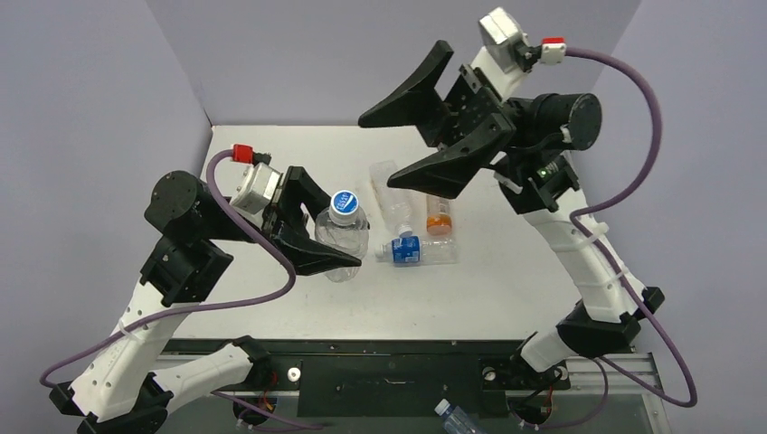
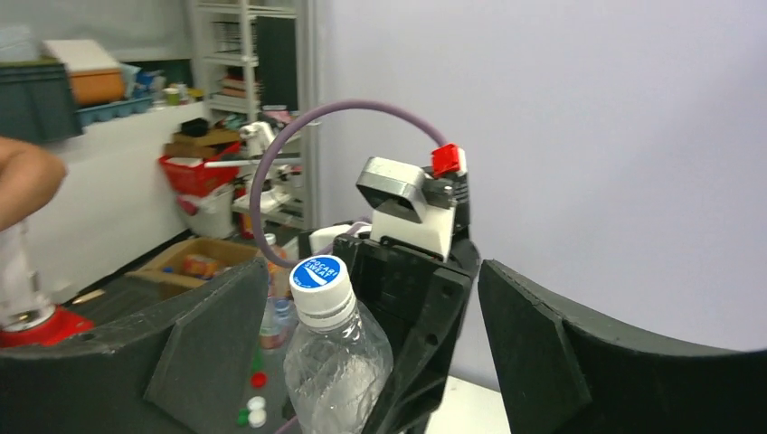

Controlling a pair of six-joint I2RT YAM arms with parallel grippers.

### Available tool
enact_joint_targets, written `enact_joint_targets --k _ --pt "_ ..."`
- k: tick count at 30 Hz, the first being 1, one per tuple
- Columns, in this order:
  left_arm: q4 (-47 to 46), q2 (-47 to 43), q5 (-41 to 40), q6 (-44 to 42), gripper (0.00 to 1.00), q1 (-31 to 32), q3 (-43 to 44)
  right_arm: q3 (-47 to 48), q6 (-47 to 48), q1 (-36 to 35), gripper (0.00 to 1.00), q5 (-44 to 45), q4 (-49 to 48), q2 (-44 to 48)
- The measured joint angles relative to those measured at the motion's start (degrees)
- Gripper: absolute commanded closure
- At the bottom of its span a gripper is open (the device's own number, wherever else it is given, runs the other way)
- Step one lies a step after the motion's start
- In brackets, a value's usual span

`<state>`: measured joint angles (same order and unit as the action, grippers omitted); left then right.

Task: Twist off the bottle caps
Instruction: Unscrew the bottle cap from the plastic bottle.

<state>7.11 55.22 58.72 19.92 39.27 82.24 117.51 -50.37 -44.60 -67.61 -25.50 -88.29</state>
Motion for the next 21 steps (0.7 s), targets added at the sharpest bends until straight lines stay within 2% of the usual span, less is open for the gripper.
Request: enact_joint_targets --k 3,11,15,21 --pt "1.05 -0.68 -0.83 -3.15 1.0 -0.13 -0.35 -0.87 4.72 3.06 0.18 2.12 6.36 3.89" --pt "2.27 -2.82 -3.13 -9.31 1.0 -0.74 -1.57 -7.89 22.14 2.27 0.17 5.22 24.94 15.17" --pt "2.08 -2.97 -4.35 -9.62 1.0 -0.76 -1.57 -9.35 32.02 -0.2 0.16 9.57 36.37 16.26" --pt "0.02 -2.8 -7.8 -5.77 1.0 -0.76 -1.53 -11.37 46.66 -7.1 0.15 21.46 53.88 13.38"
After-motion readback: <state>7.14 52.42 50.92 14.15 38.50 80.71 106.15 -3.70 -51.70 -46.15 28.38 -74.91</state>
